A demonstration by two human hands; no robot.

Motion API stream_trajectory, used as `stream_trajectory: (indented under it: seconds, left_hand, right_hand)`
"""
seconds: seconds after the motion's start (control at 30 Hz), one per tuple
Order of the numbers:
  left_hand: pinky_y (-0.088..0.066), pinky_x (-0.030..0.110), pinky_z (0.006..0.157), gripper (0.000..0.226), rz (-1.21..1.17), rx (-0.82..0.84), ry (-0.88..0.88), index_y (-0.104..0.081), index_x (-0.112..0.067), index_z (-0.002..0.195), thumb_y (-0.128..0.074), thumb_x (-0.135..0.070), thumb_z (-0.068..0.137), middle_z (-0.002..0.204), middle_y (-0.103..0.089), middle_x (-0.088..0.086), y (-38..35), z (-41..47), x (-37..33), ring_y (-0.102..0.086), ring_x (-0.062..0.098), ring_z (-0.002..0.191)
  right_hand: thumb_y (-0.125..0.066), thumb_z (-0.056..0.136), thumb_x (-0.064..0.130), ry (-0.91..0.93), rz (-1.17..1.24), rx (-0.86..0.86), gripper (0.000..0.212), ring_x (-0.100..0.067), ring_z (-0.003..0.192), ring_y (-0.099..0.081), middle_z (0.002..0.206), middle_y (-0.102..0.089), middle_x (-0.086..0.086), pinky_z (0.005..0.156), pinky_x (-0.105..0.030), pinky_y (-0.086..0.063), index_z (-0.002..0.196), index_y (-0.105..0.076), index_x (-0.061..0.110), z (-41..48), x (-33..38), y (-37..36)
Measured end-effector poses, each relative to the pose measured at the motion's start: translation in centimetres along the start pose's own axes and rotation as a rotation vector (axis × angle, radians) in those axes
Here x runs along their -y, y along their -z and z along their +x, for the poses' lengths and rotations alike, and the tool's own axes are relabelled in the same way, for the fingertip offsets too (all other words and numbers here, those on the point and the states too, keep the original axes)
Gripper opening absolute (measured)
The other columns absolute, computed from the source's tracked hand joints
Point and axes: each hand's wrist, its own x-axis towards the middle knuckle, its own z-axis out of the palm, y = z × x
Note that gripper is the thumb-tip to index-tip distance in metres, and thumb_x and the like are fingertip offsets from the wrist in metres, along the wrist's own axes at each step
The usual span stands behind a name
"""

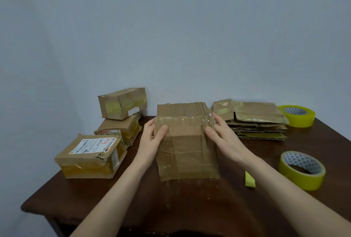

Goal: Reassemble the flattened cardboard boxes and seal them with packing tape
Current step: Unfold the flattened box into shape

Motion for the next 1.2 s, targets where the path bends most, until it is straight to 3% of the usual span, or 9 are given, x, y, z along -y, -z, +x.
stream_trajectory:
  seconds: [0.07,0.2,0.3,0.43,0.57,0.8,0.93,1.03,1.2]
  left_hand:
    - [-0.047,0.028,0.093,0.062,-0.066,-0.031,-0.028,-0.047,-0.043,0.123,-0.064,-0.060,0.066,0.130,-0.048,-0.004,-0.4,0.7,-0.2,-0.051,0.013,0.119]
    - [-0.039,0.041,0.107,0.107,-0.015,0.066,0.050,-0.012,-0.048,0.147,-0.071,-0.059,0.058,0.138,-0.038,0.002,0.2,2.7,0.1,-0.044,0.021,0.127]
    - [-0.036,0.043,0.109,0.091,0.081,0.166,0.077,-0.031,-0.047,0.138,-0.068,-0.063,0.057,0.137,-0.038,-0.005,1.0,3.5,0.4,-0.040,0.018,0.128]
    - [-0.043,0.040,0.103,0.102,0.031,0.123,0.100,-0.027,-0.035,0.139,-0.073,-0.059,0.051,0.130,-0.042,-0.005,0.9,3.7,0.8,-0.047,0.022,0.123]
    - [-0.036,0.038,0.107,0.122,0.073,0.202,0.156,-0.011,-0.036,0.150,-0.072,-0.063,0.048,0.139,-0.033,-0.005,1.0,4.4,1.0,-0.038,0.023,0.130]
    - [-0.031,0.046,0.113,0.118,0.030,0.204,0.171,-0.027,-0.031,0.148,-0.078,-0.063,0.047,0.149,-0.035,-0.002,1.1,4.6,1.6,-0.035,0.021,0.136]
    - [-0.033,0.035,0.109,0.085,0.087,0.189,0.113,-0.046,-0.040,0.128,-0.073,-0.062,0.051,0.141,-0.038,-0.005,0.7,4.2,1.1,-0.034,0.017,0.134]
    - [-0.033,0.028,0.106,0.077,0.241,0.159,-0.038,-0.045,-0.040,0.122,-0.065,-0.067,0.053,0.138,-0.036,-0.010,0.2,4.0,-0.3,-0.036,0.008,0.127]
    - [-0.020,0.042,0.117,0.080,0.943,0.409,-0.253,-0.027,-0.045,0.145,-0.056,-0.073,0.075,0.158,-0.014,-0.011,-0.7,4.8,-1.6,-0.013,0.013,0.145]
  right_hand:
    - [-0.052,0.091,0.050,-0.024,0.105,-0.080,0.038,-0.010,0.142,-0.025,0.157,-0.022,0.009,0.111,-0.034,-0.030,0.122,-0.056,0.029,0.1,0.3,0.1]
    - [-0.074,0.081,0.040,-0.163,0.248,-0.107,0.101,-0.009,0.117,-0.045,0.139,-0.032,0.017,0.092,-0.025,-0.034,0.154,-0.006,0.028,1.4,0.4,0.9]
    - [-0.079,0.061,0.050,-0.177,0.230,-0.029,0.128,-0.012,0.125,-0.042,0.145,-0.038,0.005,0.093,-0.024,-0.033,0.154,0.005,0.024,2.9,-0.1,1.3]
    - [-0.083,0.055,0.050,-0.173,0.157,0.026,0.128,-0.015,0.124,-0.040,0.137,-0.038,0.001,0.101,-0.029,-0.034,0.154,-0.005,0.029,3.7,0.0,1.7]
    - [-0.086,0.064,0.039,-0.134,0.075,0.053,0.095,-0.016,0.127,-0.041,0.140,-0.040,0.002,0.098,-0.027,-0.035,0.143,-0.033,0.023,3.8,0.2,2.4]
    - [-0.087,0.063,0.032,-0.138,0.138,-0.003,0.130,-0.010,0.124,-0.037,0.133,-0.031,0.010,0.105,-0.028,-0.032,0.154,0.006,0.027,3.7,0.2,2.2]
    - [-0.085,0.067,0.032,-0.116,0.020,0.006,0.096,-0.015,0.127,-0.038,0.129,-0.033,0.006,0.101,-0.026,-0.035,0.148,-0.032,0.022,3.6,0.2,2.4]
    - [-0.077,0.075,0.041,-0.056,-0.113,0.056,0.069,-0.010,0.129,-0.035,0.137,-0.033,0.006,0.097,-0.021,-0.031,0.136,-0.050,0.023,3.4,0.4,2.5]
    - [-0.066,0.076,0.062,-0.007,-0.383,0.123,0.084,-0.014,0.141,-0.026,0.156,-0.022,0.007,0.110,-0.029,-0.027,0.146,-0.038,0.025,3.5,1.3,2.2]
